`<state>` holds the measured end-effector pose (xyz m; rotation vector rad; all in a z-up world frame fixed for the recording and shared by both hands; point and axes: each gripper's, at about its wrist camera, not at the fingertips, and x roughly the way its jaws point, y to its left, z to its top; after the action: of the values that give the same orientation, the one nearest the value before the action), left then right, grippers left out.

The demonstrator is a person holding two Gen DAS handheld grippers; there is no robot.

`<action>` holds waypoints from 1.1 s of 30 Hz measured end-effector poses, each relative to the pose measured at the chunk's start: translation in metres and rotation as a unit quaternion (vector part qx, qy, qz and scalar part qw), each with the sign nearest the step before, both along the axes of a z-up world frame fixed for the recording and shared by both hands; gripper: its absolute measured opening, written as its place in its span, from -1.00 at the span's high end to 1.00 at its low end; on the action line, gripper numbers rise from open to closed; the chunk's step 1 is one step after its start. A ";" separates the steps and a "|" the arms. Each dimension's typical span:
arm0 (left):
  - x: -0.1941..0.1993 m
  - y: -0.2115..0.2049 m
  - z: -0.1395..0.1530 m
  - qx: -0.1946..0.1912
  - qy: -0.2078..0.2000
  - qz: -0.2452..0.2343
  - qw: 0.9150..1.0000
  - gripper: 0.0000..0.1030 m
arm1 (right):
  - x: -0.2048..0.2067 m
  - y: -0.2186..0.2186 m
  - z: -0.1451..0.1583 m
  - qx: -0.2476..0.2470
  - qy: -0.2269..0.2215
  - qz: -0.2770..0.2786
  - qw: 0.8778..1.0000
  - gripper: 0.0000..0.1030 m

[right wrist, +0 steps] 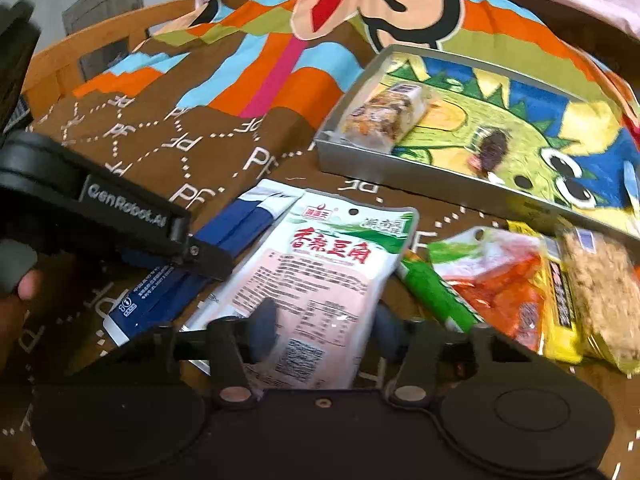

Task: Organize snacks
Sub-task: 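Close the right tool on the white spicy-bean packet while the left tool holds the blue packet, then lift the blue packet with the left tool while the right tool lifts the white packet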

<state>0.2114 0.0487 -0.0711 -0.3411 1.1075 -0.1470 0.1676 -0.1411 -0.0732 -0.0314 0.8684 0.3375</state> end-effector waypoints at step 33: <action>0.001 0.017 -0.003 -0.039 0.020 0.024 0.999 0.18 | 0.038 -0.045 -0.007 0.274 0.063 0.017 0.959 0.32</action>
<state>0.2125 0.0653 -0.0743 -0.4413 1.1342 -0.1421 0.2053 -0.1864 -0.0800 0.4955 0.8763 0.6078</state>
